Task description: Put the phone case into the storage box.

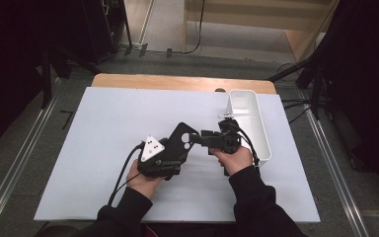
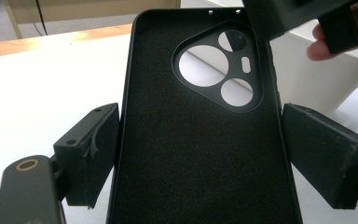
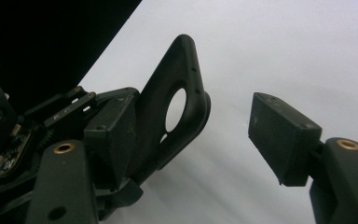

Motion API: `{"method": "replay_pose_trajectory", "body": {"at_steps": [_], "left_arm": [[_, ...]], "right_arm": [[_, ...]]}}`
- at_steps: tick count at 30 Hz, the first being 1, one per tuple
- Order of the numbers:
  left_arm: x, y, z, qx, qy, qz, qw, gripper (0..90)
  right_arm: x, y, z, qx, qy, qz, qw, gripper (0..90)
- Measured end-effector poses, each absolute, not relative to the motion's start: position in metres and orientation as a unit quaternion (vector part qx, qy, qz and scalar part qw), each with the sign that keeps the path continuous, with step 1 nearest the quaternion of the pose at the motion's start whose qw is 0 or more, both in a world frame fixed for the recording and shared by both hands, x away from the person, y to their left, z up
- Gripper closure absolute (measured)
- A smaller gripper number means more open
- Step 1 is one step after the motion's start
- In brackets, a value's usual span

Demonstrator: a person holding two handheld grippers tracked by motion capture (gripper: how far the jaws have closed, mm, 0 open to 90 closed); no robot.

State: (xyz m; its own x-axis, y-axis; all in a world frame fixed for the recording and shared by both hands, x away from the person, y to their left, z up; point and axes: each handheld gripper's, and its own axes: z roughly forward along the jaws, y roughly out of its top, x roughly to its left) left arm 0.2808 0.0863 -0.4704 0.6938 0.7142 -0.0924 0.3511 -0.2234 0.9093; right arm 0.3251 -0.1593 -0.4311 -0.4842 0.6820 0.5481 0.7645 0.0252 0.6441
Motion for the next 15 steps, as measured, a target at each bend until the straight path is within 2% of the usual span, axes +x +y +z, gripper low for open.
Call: {"method": "replay_pose_trajectory", "body": {"at_steps": [10, 15], "left_arm": [[0.2805, 0.0853, -0.4699, 0.763, 0.345, 0.18, 0.515, 13.9], [0.28, 0.0848, -0.47, 0.764, 0.342, 0.182, 0.516, 13.9]], "right_arm": [[0.3338, -0.1557, -0.429, -0.518, -0.705, -0.479, 0.071, 42.2], [0.3359, -0.1531, -0.4296, -0.53, -0.701, -0.47, 0.086, 53.8]]}}
